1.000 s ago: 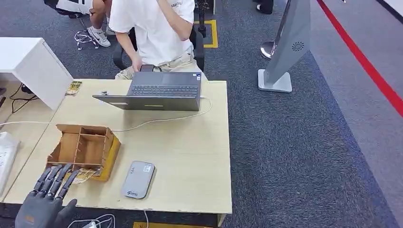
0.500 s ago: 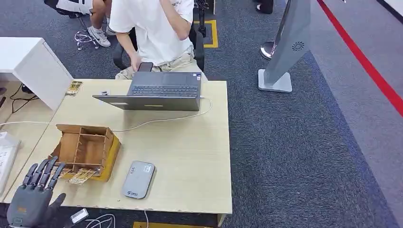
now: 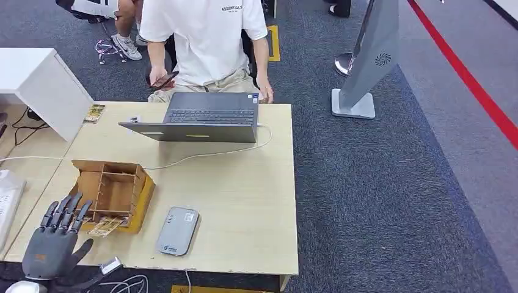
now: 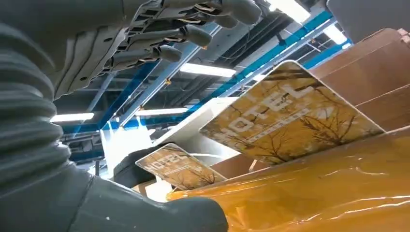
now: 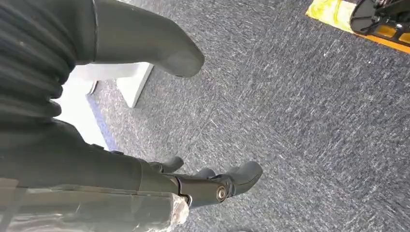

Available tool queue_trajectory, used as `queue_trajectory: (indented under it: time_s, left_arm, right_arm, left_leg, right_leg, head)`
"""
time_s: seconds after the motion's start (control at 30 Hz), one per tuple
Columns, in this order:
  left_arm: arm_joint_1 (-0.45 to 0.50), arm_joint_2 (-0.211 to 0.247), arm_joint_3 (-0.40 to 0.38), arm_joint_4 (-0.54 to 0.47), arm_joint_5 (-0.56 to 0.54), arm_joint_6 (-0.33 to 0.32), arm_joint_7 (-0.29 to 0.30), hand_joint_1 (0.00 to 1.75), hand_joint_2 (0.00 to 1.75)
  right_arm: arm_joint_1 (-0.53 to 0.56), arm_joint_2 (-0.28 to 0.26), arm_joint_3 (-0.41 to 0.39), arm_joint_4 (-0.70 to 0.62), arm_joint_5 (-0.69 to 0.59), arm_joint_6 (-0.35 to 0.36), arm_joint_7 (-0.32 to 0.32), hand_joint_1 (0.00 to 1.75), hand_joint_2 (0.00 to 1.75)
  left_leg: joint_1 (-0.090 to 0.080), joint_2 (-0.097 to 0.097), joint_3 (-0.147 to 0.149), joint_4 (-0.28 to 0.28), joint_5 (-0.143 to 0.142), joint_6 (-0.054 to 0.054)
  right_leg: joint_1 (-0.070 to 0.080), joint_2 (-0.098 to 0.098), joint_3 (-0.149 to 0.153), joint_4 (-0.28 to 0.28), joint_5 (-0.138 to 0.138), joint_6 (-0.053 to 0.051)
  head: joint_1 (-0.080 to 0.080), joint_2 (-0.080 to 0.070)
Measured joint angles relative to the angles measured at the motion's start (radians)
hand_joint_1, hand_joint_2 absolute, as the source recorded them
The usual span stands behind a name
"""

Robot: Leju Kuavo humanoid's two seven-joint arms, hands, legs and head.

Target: Pass the card to the sensor for recognition and then transmit it.

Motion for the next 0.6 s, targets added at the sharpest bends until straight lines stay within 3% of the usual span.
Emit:
queue_trajectory:
  time_s: [0.3, 0.6]
  left_arm:
    - [-0.007, -0.005, -0.004, 0.015, -0.004, 0.000, 0.000, 0.00, 1.75]
    - [-0.030, -0.015, -0.074, 0.018, -0.032, 0.000, -0.002, 0.00, 1.75]
  right_arm:
    - [-0.001, 0.000, 0.007, 0.000, 0.000, 0.000, 0.002, 0.00, 1.75]
    - [0.000, 0.000, 0.033, 0.006, 0.000, 0.004, 0.021, 0.00, 1.75]
  left_leg:
    - [0.000, 0.000, 0.000, 0.000, 0.000, 0.000]
    - [0.000, 0.000, 0.000, 0.000, 0.000, 0.000]
  right_leg:
    - [0.000, 0.000, 0.000, 0.000, 0.000, 0.000]
    - [0.000, 0.000, 0.000, 0.000, 0.000, 0.000]
  head:
    - [0.000, 0.000]
    - [0.000, 0.000]
